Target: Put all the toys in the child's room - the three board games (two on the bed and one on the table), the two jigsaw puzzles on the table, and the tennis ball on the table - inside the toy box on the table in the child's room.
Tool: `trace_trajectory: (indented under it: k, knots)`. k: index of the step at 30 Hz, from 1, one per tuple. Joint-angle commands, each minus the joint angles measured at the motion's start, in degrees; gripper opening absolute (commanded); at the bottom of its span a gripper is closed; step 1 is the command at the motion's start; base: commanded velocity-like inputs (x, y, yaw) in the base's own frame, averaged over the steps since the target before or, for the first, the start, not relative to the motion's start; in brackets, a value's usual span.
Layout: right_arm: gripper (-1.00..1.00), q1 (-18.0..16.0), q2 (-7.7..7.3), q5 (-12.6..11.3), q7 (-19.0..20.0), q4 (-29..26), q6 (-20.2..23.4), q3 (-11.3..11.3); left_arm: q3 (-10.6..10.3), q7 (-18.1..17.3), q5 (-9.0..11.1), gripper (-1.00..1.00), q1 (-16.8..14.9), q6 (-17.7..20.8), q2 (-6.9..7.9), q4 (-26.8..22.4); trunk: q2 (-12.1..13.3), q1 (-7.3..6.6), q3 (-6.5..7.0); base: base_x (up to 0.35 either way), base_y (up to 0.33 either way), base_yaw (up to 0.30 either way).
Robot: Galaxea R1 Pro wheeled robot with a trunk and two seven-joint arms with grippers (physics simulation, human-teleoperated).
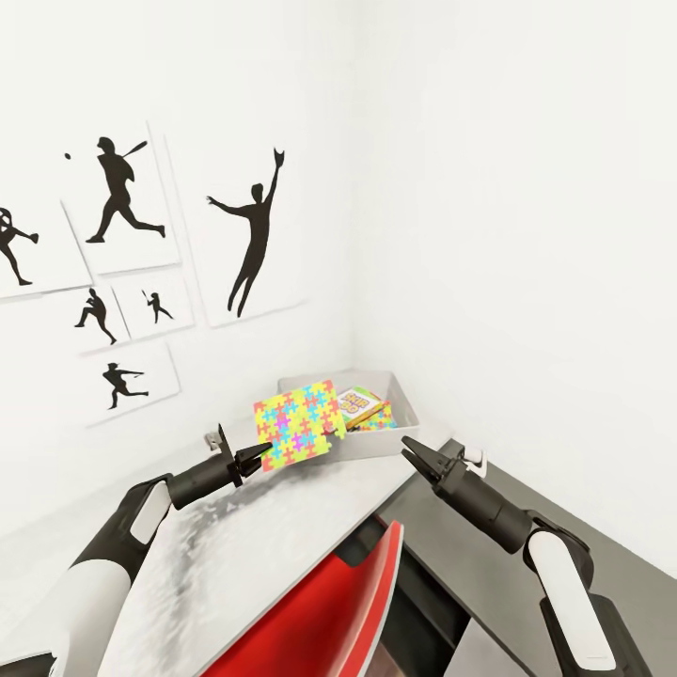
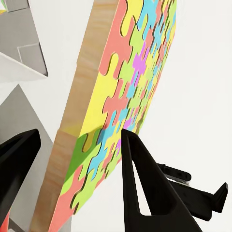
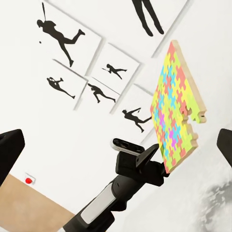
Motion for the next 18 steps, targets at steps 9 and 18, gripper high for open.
trace_trajectory:
  k: [9,18]
  knots:
    - [1.0,-0.06,0.0,-0.15,0.06,0.0,0.36,-0.05,0.05,-0.06,0.09,-1.0,-0.05,0.29,-0.01,0.01,-0.13,0.04,-0.13,0.002,-0.004,0.0]
    - [1.0,-0.06,0.0,-0.15,0.1,0.0,0.36,-0.07,0.05,-0.06,0.09,-1.0,-0.05,0.29,-0.01,0.01,-0.13,0.04,-0.13,0.063,-0.002,0.0]
